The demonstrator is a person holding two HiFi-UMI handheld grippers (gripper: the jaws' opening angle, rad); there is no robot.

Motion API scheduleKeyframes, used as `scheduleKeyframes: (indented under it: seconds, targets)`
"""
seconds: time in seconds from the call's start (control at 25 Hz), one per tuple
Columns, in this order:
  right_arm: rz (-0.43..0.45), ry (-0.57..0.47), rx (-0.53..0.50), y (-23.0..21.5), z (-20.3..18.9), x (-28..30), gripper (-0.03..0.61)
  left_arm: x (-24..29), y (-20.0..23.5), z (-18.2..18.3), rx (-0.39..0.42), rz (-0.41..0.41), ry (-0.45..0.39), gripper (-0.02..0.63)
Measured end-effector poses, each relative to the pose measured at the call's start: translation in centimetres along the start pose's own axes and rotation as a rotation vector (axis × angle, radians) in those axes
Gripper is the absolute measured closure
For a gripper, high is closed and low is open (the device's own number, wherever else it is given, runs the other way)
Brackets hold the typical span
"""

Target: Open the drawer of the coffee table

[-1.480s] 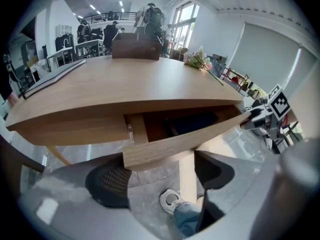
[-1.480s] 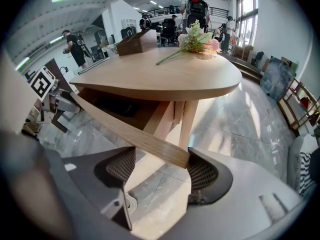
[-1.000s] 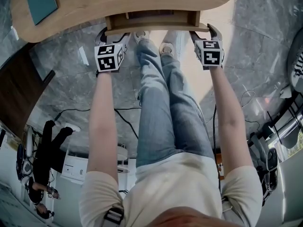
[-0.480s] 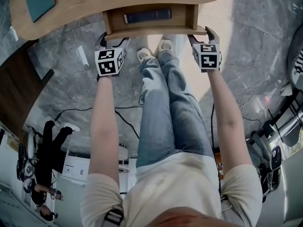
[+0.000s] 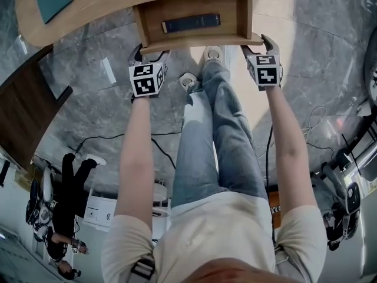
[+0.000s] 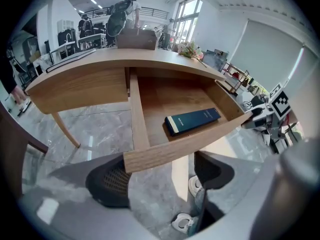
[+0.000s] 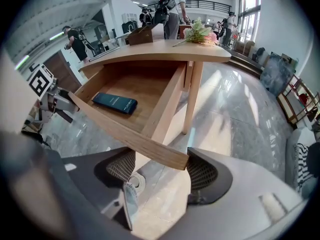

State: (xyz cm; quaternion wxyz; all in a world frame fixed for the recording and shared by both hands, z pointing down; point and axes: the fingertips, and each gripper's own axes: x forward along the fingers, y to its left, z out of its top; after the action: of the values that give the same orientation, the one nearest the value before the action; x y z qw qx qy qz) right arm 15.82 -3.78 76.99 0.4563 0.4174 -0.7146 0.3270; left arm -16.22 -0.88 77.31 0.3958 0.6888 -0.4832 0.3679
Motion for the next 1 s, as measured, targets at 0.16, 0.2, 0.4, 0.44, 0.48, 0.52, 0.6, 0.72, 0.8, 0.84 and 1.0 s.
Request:
scheduleKeyframes:
  seconds: [0.16, 0.2, 0.4, 0.44, 0.48, 0.52, 0.6, 0.72, 0.8, 0.84, 1.0]
  targets:
    - [-0.005, 0.003, -0.001, 0.2, -0.8, -0.1, 0.258, -0.2, -0.2, -0.8, -0.001, -0.002, -0.001, 0.219]
    - [-0.006, 0.005, 0.000, 0.2, -1.0, -0.1, 0.258, -0.2, -0.3, -1.0, -0.002, -0.004, 0.001, 0.221]
    - [-0.008, 0.021, -0.003, 0.3, -1.9, 0.2, 0.258, 0.0, -0.6, -2.3, -0.008, -0.013, 0.023, 0.232]
    - [-0.008, 0.025, -0.005, 0.3, -2.2, 0.3, 0.258, 0.0, -0.7, -2.6, -0.009, -0.016, 0.028, 0.236]
    - [-0.009, 0.029, -0.007, 0.3, -2.4, 0.3, 0.258, 0.0, -0.8, -2.9, -0.011, -0.017, 0.031, 0.238]
    - [-0.009, 0.032, -0.008, 0.4, -2.6, 0.4, 0.258, 0.1, -0.8, -3.2, -0.013, -0.017, 0.034, 0.239]
    - [-0.010, 0.037, -0.008, 0.5, -3.0, 0.6, 0.258, 0.2, -0.8, -3.7, -0.016, -0.013, 0.039, 0.239]
    - [-0.014, 0.045, -0.006, 0.6, -3.8, 0.9, 0.258, 0.5, -1.0, -4.5, -0.017, -0.009, 0.054, 0.239]
    - [-0.018, 0.052, -0.005, 0.7, -4.2, 1.2, 0.258, 0.8, -0.9, -5.0, -0.017, -0.007, 0.066, 0.239]
    - [-0.019, 0.055, -0.004, 0.8, -4.4, 1.3, 0.258, 0.9, -0.8, -5.2, -0.016, -0.005, 0.070, 0.239]
    - [-0.025, 0.069, 0.004, 1.1, -4.9, 2.0, 0.259, 1.4, -0.4, -5.6, -0.004, 0.005, 0.092, 0.239]
